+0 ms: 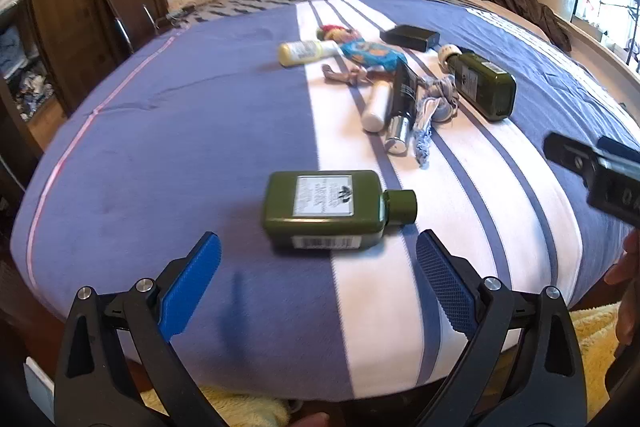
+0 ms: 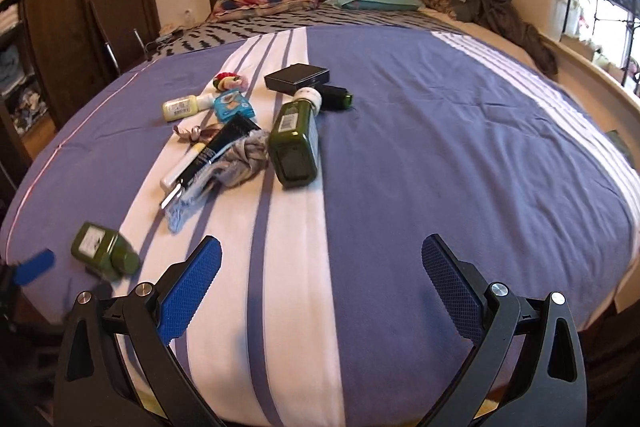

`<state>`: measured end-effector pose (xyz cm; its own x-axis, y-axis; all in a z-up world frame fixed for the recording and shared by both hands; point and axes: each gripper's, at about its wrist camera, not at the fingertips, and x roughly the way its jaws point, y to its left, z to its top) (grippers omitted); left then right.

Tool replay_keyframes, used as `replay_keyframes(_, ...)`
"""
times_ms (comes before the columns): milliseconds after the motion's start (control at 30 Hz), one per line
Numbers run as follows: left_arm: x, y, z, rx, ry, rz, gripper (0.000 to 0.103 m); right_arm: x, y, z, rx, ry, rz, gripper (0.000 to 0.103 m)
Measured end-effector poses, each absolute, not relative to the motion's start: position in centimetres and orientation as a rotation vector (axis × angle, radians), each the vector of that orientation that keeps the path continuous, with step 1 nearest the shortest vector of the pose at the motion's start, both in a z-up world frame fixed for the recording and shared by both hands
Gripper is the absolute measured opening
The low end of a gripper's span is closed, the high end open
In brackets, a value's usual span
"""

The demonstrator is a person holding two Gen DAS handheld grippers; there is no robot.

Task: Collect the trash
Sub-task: 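Grasp a green bottle with the left tool while the right tool grasps another green bottle, then lower both green bottles into the floor bin and open both tools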

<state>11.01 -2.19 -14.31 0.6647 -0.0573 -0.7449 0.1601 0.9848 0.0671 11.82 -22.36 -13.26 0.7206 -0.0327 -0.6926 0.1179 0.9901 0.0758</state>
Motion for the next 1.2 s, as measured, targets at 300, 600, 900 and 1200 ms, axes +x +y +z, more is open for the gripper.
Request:
replay_keyframes(300, 13.8, -2.7, -15.7, 0.096, 0.877, -0.150, 0.093, 17.4, -21.8, -13.9, 0.111, 0.761, -0.063, 0.090)
replay_keyframes(600, 16.0, -2.9, -16.5, 0.065, 0.873, -0.180, 0.093, 21.0, -21.6, -15.7, 0.098, 0.780, -0.040, 0.041)
replay_keyframes(900, 15.3, -3.2, -16.4, 0.105, 0.850, -0.192, 0.083, 20.5, -21.8, -15.8, 0.102, 0.793, -0.028, 0.032)
replay_keyframes(1200, 11.4, -2.8, -13.5, 0.097, 0.790, -0.194, 0.082, 13.2, -22.7, -12.9, 0.110, 0.745, -0.022, 0.032)
